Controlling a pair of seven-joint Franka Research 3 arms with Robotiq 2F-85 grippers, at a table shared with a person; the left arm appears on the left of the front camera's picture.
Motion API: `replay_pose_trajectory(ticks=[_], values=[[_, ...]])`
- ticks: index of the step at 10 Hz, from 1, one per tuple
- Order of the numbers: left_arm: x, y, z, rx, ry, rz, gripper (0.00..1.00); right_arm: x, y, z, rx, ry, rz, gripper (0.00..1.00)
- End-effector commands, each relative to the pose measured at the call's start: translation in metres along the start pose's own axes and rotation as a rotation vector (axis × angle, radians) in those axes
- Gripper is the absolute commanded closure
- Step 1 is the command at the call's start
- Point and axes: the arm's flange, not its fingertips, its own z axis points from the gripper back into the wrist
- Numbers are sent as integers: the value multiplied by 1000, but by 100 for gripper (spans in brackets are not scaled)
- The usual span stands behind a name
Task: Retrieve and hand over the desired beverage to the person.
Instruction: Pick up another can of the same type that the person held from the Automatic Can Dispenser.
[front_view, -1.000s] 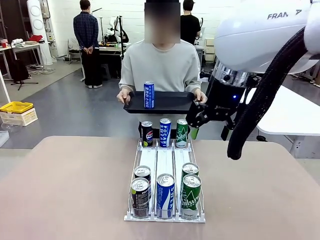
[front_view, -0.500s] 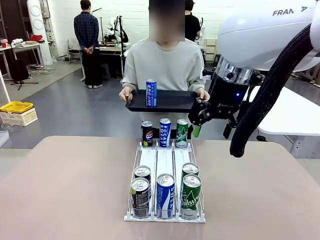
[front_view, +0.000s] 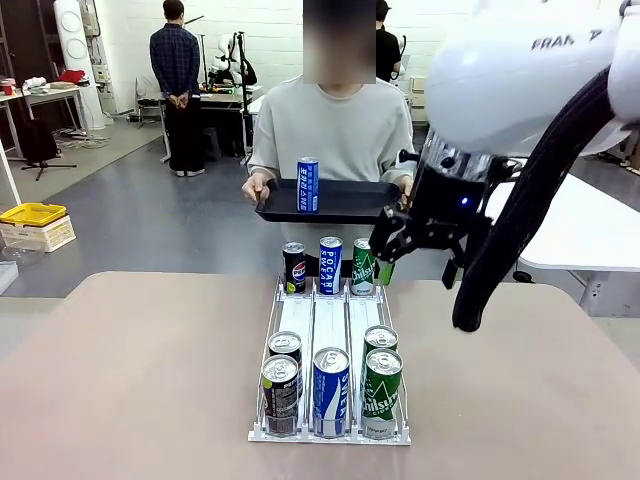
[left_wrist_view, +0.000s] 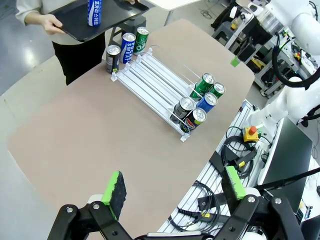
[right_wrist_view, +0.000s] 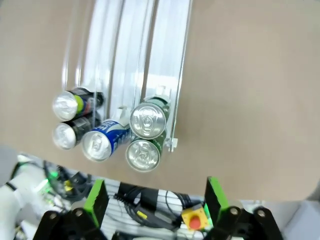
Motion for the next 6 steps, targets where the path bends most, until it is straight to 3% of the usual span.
replay_pose_trajectory(ticks=[1,6], values=[[-1,1,2,-14,-13,-22,0,-17,18,-30,-68,11,-28,0],[-1,1,2,-14,-13,-22,0,-40,40,-77,-142,49,-109,0]])
